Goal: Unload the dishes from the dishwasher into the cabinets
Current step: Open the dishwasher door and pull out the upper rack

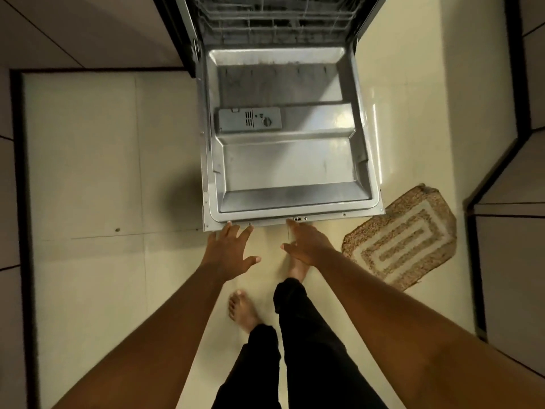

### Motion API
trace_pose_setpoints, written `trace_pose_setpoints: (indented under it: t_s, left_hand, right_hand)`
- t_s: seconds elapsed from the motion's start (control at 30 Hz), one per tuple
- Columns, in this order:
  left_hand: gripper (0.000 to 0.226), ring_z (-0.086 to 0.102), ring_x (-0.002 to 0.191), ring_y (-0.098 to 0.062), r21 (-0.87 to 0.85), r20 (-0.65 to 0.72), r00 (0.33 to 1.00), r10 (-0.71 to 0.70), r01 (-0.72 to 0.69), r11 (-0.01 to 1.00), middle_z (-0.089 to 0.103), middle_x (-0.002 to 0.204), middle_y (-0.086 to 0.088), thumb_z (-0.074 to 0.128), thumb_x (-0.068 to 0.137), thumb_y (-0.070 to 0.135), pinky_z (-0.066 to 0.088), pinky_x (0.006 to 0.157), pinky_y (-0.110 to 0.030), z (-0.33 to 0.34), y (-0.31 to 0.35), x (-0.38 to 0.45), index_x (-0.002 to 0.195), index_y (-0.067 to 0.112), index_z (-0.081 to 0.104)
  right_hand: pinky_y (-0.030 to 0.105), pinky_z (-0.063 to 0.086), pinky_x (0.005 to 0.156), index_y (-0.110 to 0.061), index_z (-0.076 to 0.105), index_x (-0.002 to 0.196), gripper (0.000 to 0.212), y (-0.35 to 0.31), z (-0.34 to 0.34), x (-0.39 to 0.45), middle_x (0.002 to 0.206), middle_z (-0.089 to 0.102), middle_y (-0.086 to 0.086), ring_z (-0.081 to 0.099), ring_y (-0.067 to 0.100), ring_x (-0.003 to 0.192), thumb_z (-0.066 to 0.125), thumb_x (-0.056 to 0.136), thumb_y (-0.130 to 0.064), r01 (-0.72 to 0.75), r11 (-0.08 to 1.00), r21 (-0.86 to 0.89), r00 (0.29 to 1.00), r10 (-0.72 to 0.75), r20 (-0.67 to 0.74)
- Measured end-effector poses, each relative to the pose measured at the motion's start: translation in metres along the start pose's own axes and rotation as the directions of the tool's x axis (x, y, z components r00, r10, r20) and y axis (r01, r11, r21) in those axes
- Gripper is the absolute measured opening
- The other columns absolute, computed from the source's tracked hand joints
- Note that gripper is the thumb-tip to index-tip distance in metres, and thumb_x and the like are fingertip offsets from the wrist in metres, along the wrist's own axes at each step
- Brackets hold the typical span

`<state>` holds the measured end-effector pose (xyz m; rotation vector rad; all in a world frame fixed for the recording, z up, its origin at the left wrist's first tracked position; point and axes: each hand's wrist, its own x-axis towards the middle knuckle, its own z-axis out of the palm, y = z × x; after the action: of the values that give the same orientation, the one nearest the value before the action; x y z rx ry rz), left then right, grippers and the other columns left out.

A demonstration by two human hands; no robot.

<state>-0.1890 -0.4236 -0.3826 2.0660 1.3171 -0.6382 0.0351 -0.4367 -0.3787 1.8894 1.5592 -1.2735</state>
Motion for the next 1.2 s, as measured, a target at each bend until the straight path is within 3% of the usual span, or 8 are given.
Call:
trace_pose_setpoints:
  t_s: [0.33,0.43,0.57,0.77,1.0,1.2]
  left_hand:
    - [0.084,0.017,0.149,-0.024,-0.027,-0.252,0.968,-0.012,0.005,1.000,0.027,0.158,-0.005,0.042,0.085,0.073,0.024,0.116,-0.049,-0.159,0.018,-0.067,0.153,0.027,0.022]
    - [0.081,0.016,0.149,-0.024,-0.041,-0.258,0.965,-0.046,0.037,0.998,0.025,0.159,-0.005,0.043,0.088,0.069,0.025,0.115,-0.048,-0.178,0.020,-0.080,0.152,0.024,0.024]
    - [0.081,0.011,0.151,-0.025,-0.077,-0.124,0.987,-0.099,0.090,0.993,0.018,0.162,-0.006,0.043,0.090,0.065,0.020,0.118,-0.048,-0.144,0.020,-0.069,0.154,0.022,0.019]
    - [0.087,0.003,0.152,-0.026,-0.066,0.101,0.989,-0.106,0.113,0.991,-0.002,0.165,-0.007,0.048,0.091,0.060,0.017,0.119,-0.051,-0.043,0.009,0.010,0.156,0.020,0.006]
    - [0.107,-0.013,0.151,-0.030,-0.034,0.210,0.971,-0.112,0.121,0.992,-0.023,0.162,-0.008,0.052,0.086,0.065,0.013,0.118,-0.055,0.038,0.000,0.096,0.155,0.016,-0.013]
    - [0.114,-0.012,0.151,-0.029,-0.002,0.255,0.959,-0.126,0.131,0.991,-0.024,0.161,-0.007,0.051,0.080,0.073,0.017,0.116,-0.055,0.080,-0.010,0.137,0.154,0.016,-0.014]
  right_hand:
    - [0.042,0.042,0.107,-0.023,0.032,0.152,0.063,-0.066,-0.123,-0.107,0.143,0.051,0.008,0.046,0.027,0.131,0.055,0.097,-0.044,0.055,0.996,-0.068,0.939,-0.074,-0.337]
    - [0.043,0.040,0.110,-0.020,0.031,0.153,0.063,-0.072,-0.130,-0.118,0.147,0.048,0.008,0.043,0.028,0.136,0.052,0.098,-0.044,0.028,1.000,0.008,0.943,-0.024,-0.332]
    - [0.043,0.036,0.113,-0.019,0.025,0.155,0.065,-0.053,-0.092,-0.092,0.157,0.035,0.009,0.034,0.028,0.144,0.049,0.100,-0.042,-0.045,0.996,-0.078,0.987,0.032,-0.159]
    - [0.047,0.012,0.122,-0.013,0.007,0.159,0.072,-0.005,-0.032,0.013,0.167,0.001,0.012,0.004,0.028,0.154,0.043,0.102,-0.037,-0.004,0.979,-0.205,1.000,0.005,0.006]
    - [0.056,0.000,0.121,-0.012,-0.009,0.158,0.105,0.037,0.029,0.089,0.165,-0.019,0.010,-0.014,0.027,0.153,0.056,0.087,-0.053,0.051,0.957,-0.284,0.998,-0.042,0.038]
    - [0.060,-0.003,0.120,-0.015,-0.007,0.159,0.111,0.056,0.056,0.135,0.165,-0.019,0.006,-0.014,0.024,0.153,0.059,0.082,-0.059,0.064,0.967,-0.245,0.996,-0.047,0.076]
